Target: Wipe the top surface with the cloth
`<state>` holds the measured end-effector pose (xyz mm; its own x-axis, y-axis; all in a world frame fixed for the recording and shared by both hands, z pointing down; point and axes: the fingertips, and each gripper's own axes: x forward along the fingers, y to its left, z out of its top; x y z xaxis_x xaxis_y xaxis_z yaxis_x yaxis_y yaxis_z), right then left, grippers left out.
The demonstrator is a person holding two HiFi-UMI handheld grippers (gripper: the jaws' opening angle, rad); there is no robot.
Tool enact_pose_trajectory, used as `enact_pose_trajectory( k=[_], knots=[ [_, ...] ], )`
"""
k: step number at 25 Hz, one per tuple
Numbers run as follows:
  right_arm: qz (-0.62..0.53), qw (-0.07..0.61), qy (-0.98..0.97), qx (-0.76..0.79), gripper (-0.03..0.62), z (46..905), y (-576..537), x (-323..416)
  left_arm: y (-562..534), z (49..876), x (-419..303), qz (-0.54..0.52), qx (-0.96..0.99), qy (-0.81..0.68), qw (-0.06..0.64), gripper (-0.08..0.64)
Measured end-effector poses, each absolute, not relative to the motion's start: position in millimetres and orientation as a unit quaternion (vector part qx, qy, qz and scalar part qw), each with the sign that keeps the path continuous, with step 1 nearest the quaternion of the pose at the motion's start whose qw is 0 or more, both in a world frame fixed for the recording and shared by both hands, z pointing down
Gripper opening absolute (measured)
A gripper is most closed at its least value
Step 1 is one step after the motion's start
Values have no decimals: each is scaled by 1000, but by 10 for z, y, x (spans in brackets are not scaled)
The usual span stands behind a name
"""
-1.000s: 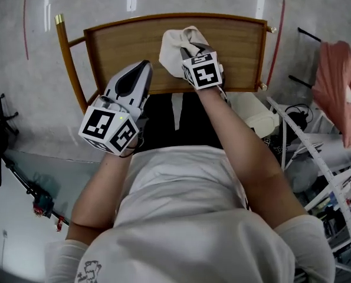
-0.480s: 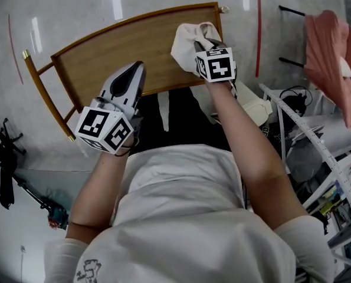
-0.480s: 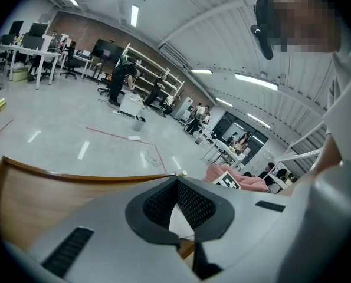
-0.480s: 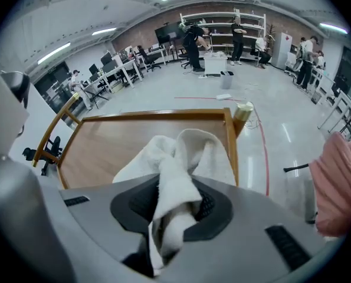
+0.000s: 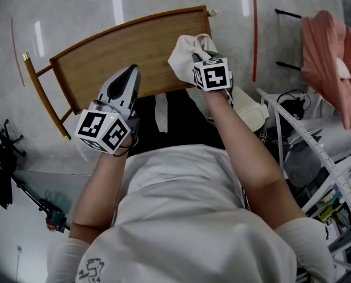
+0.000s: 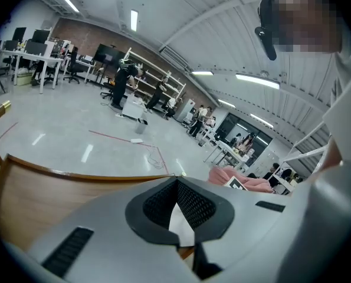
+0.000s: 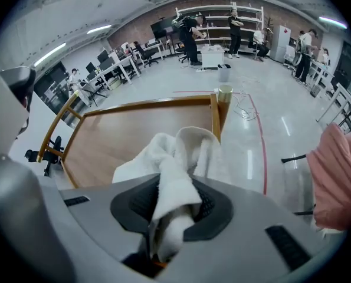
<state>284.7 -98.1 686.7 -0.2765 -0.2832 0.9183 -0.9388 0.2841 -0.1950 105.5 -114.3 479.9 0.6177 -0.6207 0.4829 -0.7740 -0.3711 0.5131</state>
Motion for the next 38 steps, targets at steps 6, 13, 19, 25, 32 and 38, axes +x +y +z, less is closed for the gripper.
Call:
enact_pose_trajectory(
  k=[6,13,19,25,32,38],
  knots=[
    [400,439,-668,448,89,6879,-832,2832,-954,4793,821,99,818,-428,371,8],
    [403,461,-638,467,89,6898,-646,2786,-776,4732,303,80,813,-441,371,8],
    [424,460,-628,464,89,6937,-407,2518,-616,4721,-161,76,807,-455,370,8],
    [421,467,-652,423,89,6990,-243,1729,-427,4753,-647,70,795,-473,374,8],
    [418,471,-685,366,89,7029,-144,635,-180,4775,-1360,63,773,-507,375,8],
    [397,484,-717,307,89,7045,-19,-397,61,4817,-1936,49,752,-538,379,8]
  ],
)
